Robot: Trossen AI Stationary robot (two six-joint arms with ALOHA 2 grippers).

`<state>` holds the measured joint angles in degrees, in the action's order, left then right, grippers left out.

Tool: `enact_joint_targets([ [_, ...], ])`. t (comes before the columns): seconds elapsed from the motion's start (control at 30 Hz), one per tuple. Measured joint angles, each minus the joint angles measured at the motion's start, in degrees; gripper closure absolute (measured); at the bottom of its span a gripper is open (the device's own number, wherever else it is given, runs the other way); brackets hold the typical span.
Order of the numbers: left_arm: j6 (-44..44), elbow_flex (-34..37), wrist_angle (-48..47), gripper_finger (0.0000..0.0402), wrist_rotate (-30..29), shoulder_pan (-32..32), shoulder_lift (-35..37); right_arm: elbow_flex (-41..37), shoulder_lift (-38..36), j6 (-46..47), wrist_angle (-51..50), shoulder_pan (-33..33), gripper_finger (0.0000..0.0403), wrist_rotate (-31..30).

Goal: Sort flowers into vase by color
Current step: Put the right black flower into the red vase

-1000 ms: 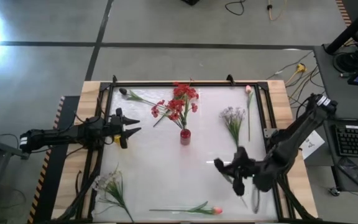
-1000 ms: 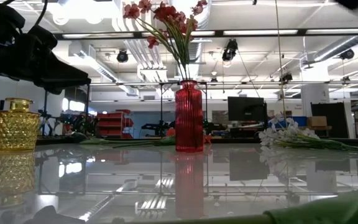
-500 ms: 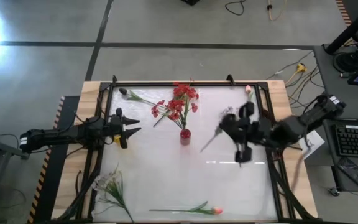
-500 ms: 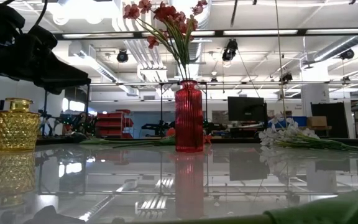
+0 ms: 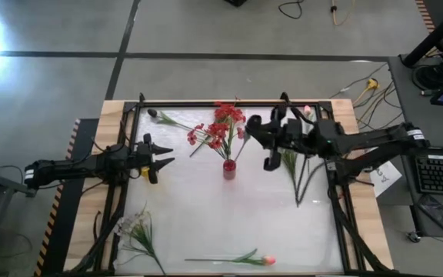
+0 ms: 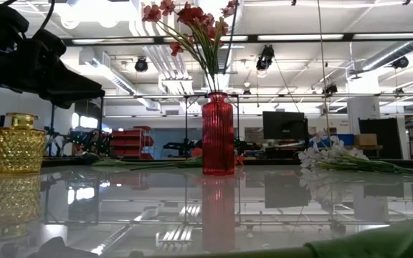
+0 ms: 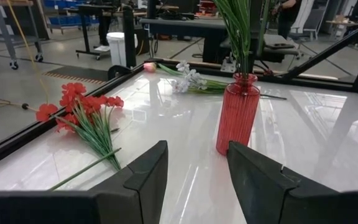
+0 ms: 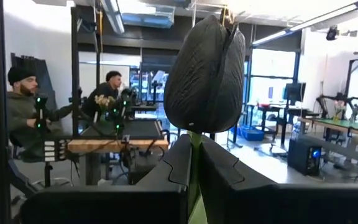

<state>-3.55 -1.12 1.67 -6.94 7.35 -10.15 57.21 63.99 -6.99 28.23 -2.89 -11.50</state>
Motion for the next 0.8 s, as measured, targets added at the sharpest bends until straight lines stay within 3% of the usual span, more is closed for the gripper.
enact_joint_targets([
  [0.33,0.0,0.0,0.0,0.0247,0.0,0.0,0.0,0.0,2.5,2.3,0.4,4.4,0.039,4.5],
  [0.8,0.0,0.0,0.0,0.0247,0.0,0.0,0.0,0.0,6.2,4.0,-0.7,4.7,0.039,6.0],
])
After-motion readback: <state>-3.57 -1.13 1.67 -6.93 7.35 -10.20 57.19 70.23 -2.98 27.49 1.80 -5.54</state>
